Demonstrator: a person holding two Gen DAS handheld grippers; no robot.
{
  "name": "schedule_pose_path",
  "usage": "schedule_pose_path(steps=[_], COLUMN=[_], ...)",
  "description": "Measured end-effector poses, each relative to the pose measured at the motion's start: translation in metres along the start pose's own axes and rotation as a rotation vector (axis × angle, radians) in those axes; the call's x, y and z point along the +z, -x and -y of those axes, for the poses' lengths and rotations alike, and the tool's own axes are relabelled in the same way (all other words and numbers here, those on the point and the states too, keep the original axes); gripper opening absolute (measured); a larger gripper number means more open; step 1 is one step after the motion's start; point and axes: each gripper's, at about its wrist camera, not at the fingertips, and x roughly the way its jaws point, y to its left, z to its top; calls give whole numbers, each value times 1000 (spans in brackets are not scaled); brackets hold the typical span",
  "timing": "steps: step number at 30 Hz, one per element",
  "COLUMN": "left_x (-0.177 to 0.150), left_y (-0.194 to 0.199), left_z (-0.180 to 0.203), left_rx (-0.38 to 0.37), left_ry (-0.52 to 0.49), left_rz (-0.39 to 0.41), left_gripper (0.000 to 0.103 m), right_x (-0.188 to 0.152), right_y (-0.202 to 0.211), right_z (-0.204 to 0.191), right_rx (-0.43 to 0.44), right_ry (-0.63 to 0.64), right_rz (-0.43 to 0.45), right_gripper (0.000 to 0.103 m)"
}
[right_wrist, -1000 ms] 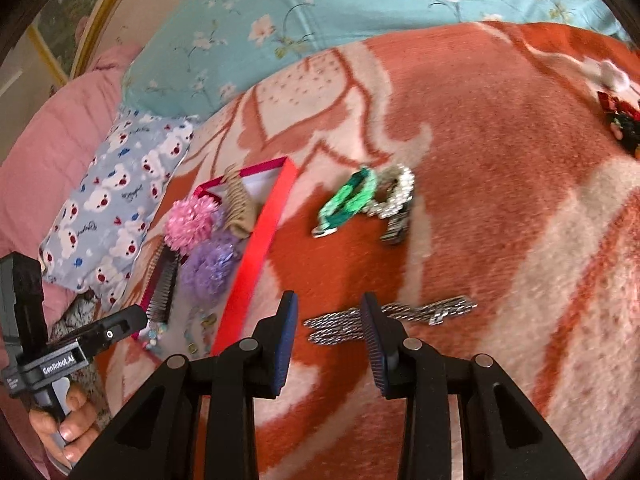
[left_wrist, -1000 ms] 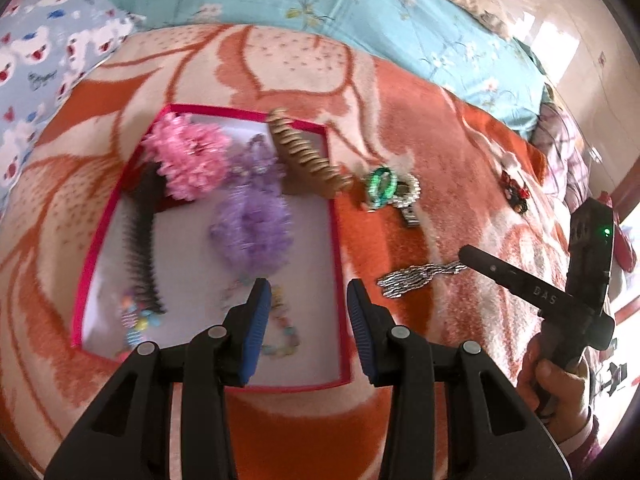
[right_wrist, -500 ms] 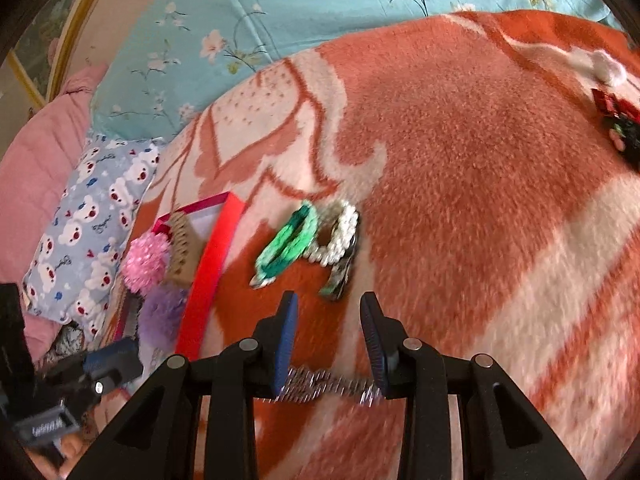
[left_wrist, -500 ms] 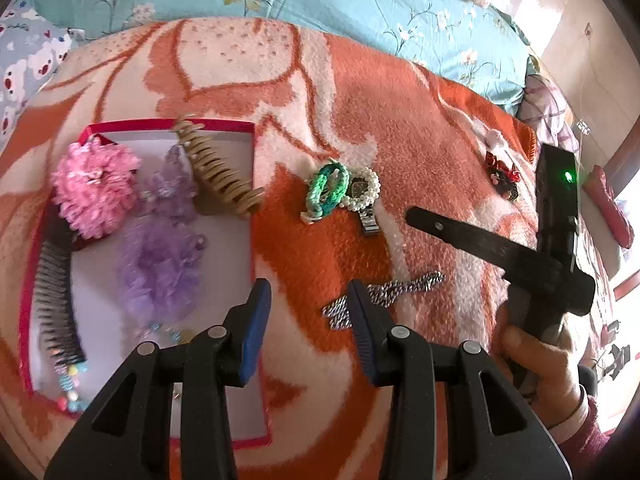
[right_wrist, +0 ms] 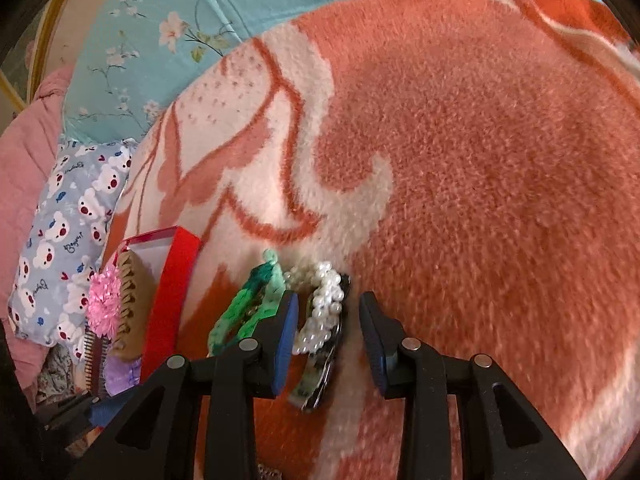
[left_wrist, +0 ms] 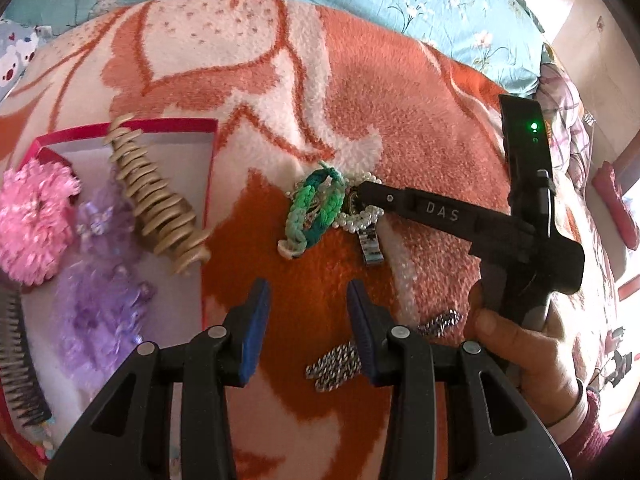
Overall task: Organize jewelry
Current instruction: 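Grasp the green braided bracelet with the left tool while the right tool grasps the pearl bracelet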
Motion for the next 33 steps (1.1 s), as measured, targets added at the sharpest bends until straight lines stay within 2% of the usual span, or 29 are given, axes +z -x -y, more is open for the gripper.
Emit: schedule_pose_path(steps=[2, 18, 22, 24, 30, 31, 33], left_x=[4, 35, 35, 35, 32, 29, 21], left_y=[-6, -67, -69, -70, -68, -70, -73], left_z=[1, 23, 30, 33, 36, 38, 46], left_rx=[3, 40, 43, 46, 3, -20, -50], left_ry=[-2, -65, -106, -126, -138, -150, -174], left_rz=[-6, -82, -86, -92, -112, -128, -154], left_gripper=[37, 37, 29, 29, 29, 23, 21], right_x=[0, -6, -11, -12, -15, -16, -17], right_y=[0, 77, 93, 100, 120, 123, 128], right_z=[2, 41, 48, 48, 41, 39, 37], right_rx=[3, -18, -15, -12, 8, 10, 19], right_ry=[1, -99, -121, -125, -110, -107, -107], right_rz=[4, 161, 190, 204, 239, 245, 250], right_gripper=[14, 12, 12, 12, 12, 12, 12])
